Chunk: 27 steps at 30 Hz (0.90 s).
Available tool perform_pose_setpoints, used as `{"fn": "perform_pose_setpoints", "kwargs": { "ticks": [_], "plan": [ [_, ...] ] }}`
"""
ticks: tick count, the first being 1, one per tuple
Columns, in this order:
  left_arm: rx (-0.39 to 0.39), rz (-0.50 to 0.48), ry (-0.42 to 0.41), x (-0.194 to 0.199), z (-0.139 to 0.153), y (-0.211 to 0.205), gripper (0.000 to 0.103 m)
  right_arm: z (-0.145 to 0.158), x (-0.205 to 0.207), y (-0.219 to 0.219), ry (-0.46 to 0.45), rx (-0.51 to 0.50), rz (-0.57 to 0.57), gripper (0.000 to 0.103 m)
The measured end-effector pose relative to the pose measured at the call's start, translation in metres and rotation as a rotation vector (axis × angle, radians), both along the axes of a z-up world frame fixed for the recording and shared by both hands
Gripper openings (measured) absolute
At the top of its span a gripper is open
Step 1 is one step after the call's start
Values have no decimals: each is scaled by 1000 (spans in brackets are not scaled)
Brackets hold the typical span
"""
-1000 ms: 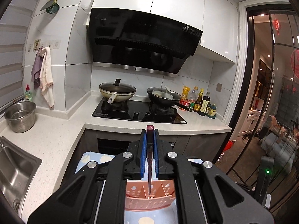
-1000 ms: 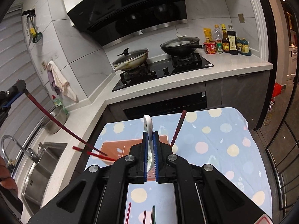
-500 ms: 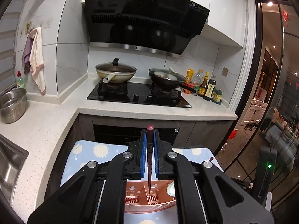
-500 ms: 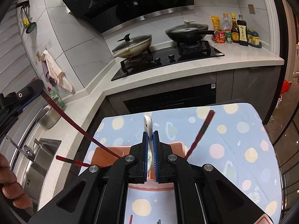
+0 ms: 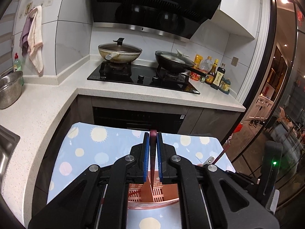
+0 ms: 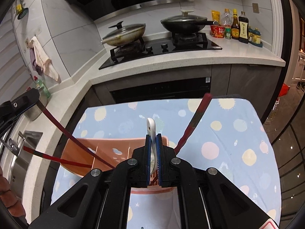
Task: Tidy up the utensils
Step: 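Lower the chopstick and spoon into the pink holder and open both tools, then move both open tools back to the utensil row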
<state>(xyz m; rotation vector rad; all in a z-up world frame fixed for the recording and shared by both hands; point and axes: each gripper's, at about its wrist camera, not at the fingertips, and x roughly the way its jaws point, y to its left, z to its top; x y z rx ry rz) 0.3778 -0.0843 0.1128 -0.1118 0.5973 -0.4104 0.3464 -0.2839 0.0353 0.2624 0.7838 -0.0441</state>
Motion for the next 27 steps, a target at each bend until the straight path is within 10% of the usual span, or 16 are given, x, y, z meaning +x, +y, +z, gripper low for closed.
{"fn": "perform_pose_setpoints", "kwargs": {
  "ticks": [5,27],
  "plan": [
    [-8,38,0,1,-2,4,35,-2,1,3,-8,8,5,8],
    [13,58,25,-70,-4,34,35,3,-95,13,3,-2,22,9]
  ]
}}
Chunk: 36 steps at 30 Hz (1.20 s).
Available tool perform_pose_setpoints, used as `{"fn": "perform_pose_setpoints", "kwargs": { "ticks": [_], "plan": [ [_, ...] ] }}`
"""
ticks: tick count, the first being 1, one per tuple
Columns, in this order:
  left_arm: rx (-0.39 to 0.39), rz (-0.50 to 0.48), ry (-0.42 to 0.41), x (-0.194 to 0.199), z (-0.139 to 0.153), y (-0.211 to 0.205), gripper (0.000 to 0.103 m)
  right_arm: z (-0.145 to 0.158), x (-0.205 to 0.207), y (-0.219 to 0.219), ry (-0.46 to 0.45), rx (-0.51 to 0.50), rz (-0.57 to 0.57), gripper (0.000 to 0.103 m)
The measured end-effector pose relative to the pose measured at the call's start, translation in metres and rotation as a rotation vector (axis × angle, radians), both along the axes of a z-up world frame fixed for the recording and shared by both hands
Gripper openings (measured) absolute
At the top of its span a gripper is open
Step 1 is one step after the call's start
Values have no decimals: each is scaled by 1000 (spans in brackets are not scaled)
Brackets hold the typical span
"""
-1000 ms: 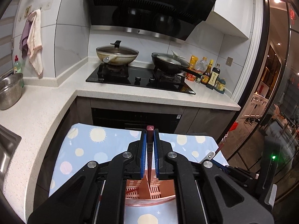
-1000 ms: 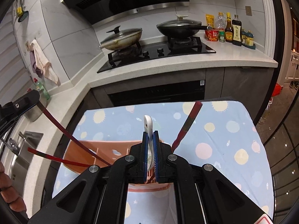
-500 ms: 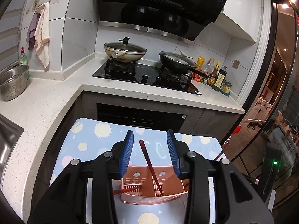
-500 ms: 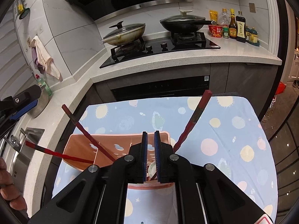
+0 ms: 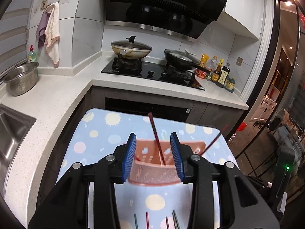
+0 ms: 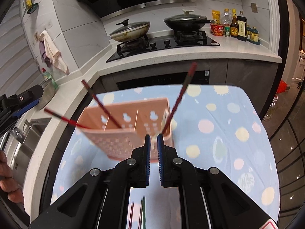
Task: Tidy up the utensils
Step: 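Move both open tools back to the utensil row, then bring the left tool to a green chopstick while the right tool approaches another green chopstick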
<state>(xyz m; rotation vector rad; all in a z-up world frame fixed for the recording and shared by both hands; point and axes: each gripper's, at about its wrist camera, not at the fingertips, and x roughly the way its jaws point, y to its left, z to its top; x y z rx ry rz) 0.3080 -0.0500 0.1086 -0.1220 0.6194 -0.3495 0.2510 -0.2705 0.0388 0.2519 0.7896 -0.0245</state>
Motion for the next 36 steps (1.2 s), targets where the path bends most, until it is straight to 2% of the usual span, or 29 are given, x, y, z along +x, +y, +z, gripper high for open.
{"fn": "perform_pose_setpoints", "kwargs": {
  "ticks": [4,7,17,24,36],
  "plan": [
    [35,3,35,-34,-20,11,35,-18,-44,5,42,12,10,9],
    [33,8,82,-57,-38,21,35,-36,-78,11,87,19,20,9],
    [92,16,259,-139,-125,42,35,-97,-166,36,230,30,89,9],
    [117,6,336,-179,-165,49,35,-119,-192,55,269,26,137,9],
    [137,-18,386,-206,-192,50,35,-133,-203,68,290,9,155,9]
  ]
}}
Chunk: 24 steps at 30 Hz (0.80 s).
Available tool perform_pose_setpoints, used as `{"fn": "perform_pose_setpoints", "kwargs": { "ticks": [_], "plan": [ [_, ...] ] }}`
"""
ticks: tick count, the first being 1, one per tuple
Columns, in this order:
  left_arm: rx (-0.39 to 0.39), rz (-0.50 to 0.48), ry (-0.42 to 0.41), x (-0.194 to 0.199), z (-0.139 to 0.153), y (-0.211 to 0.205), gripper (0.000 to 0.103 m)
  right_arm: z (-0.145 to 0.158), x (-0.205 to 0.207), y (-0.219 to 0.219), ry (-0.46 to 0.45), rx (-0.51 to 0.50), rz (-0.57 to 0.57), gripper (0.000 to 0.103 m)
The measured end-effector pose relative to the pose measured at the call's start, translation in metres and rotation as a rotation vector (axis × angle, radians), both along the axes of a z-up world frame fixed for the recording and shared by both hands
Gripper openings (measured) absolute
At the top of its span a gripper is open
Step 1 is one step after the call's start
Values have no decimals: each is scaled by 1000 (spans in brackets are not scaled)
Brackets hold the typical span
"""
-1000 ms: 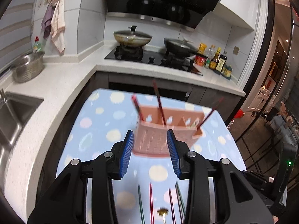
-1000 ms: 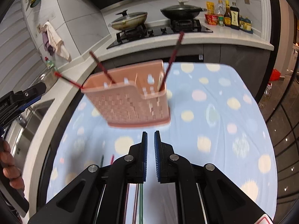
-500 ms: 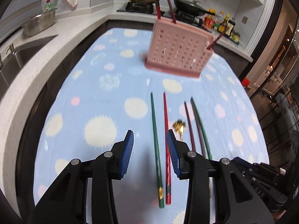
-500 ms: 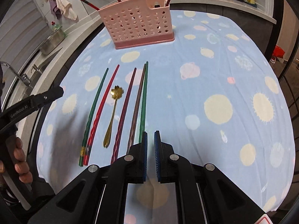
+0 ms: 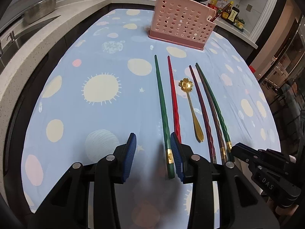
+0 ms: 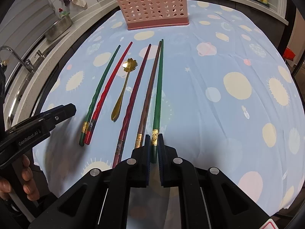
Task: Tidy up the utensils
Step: 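Bring the left tool to a green chopstick while the right tool approaches another green chopstick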
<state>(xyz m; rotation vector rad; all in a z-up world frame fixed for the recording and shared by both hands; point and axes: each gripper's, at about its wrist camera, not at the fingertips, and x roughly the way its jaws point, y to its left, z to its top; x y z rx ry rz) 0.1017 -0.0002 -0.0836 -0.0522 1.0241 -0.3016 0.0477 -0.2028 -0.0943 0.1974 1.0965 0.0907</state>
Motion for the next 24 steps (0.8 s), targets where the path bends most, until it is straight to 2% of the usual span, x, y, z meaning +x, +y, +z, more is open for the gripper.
{"fn": "perform_pose_setpoints", "kwargs": {
  "ticks": [24],
  "plan": [
    [14,-55,42,-11,-19,-11,35,-11,-1,1,26,-11,-7,10]
  ]
}}
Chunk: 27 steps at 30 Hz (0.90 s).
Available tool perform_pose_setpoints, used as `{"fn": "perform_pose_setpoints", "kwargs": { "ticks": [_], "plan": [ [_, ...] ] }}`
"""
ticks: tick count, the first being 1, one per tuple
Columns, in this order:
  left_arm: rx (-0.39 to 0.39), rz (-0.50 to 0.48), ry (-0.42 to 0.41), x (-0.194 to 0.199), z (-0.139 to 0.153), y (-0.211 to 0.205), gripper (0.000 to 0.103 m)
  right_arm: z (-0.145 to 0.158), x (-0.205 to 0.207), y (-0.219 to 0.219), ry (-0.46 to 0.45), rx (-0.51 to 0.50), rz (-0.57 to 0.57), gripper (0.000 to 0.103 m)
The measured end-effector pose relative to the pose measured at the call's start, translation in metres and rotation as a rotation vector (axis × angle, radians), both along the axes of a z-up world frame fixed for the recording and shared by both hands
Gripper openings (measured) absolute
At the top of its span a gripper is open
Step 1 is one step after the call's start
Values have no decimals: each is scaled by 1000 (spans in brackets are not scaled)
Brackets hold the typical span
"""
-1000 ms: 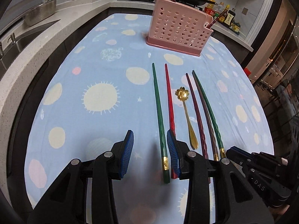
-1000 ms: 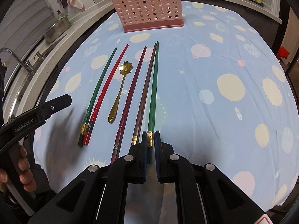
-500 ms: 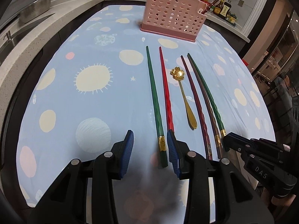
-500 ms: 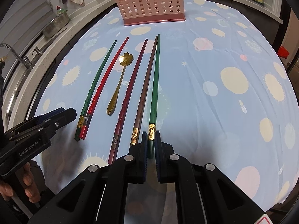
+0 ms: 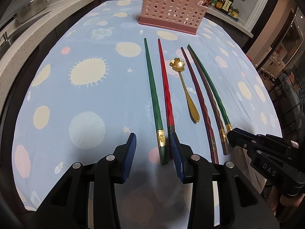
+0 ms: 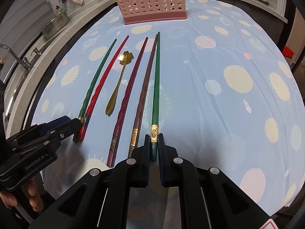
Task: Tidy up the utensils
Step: 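Bring the left tool to a green chopstick while the right tool approaches another green chopstick, then grasp a green chopstick with the left tool while the right tool grasps another green chopstick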
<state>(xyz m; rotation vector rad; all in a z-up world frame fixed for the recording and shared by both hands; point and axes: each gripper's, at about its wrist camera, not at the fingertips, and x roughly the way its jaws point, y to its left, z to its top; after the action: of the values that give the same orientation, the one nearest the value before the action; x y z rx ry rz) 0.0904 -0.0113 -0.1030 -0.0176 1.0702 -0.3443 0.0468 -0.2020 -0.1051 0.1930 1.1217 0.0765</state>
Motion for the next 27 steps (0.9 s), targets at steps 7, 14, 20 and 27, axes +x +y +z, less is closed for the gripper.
{"fn": "perform_pose_setpoints", "kwargs": {
  "ticks": [7,14,20,27],
  "plan": [
    [5,-3,-6,0,-1,-1,34,0,0,0,0,0,0,10],
    [-3,6,-4,0,-2,1,30,-1,-1,0,0,0,0,10],
    [-16,28,3,3,-5,10,19,-1,0,0,0,-1,0,10],
    [24,11,-22,0,-5,5,19,-1,-1,-2,0,0,-1,10]
  ]
}}
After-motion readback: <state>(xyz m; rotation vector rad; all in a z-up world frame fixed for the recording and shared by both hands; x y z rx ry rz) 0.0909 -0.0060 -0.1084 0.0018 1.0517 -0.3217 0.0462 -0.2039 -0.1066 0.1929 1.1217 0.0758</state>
